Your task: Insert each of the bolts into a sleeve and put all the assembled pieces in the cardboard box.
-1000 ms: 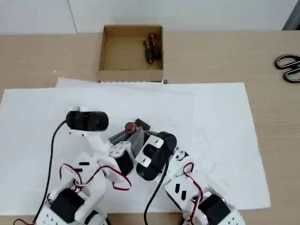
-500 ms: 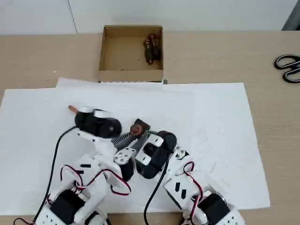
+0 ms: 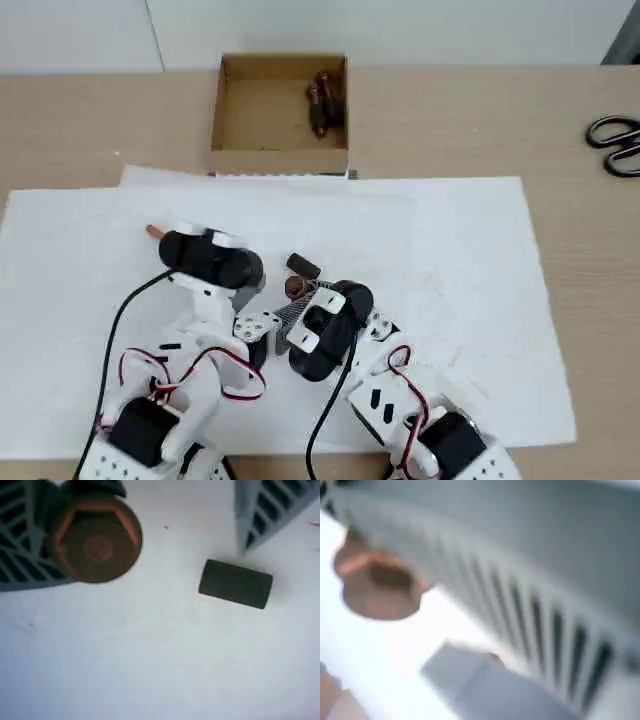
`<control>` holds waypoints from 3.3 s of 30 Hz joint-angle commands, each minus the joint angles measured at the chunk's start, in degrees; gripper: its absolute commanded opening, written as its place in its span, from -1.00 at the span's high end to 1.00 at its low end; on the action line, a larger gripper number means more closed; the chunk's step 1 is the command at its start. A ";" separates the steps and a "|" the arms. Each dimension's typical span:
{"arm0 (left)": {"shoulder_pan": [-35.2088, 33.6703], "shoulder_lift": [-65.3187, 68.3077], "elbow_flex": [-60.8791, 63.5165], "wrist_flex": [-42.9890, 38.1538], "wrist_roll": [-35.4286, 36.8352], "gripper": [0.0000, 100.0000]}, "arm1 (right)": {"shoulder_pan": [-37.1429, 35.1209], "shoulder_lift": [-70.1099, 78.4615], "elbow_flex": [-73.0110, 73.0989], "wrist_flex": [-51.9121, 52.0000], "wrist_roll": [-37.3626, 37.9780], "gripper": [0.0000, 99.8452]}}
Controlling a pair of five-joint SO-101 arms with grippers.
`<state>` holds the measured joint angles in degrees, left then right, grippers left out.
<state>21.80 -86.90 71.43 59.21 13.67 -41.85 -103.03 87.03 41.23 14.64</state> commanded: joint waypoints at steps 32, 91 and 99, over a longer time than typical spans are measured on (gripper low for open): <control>-26.20 -0.26 14.20 -15.21 -10.11 0.99 | 15.34 -0.04 -1.32 -6.55 0.09 1.00; -26.29 -0.26 21.23 -18.20 -9.85 0.99 | 21.85 153.80 -149.01 -9.63 12.31 0.51; -26.20 -0.26 21.23 -18.20 -9.85 0.99 | 22.99 153.80 -149.01 -9.54 16.79 0.53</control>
<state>-4.40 -86.55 92.88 42.07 3.91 -19.52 52.04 -59.16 31.47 30.73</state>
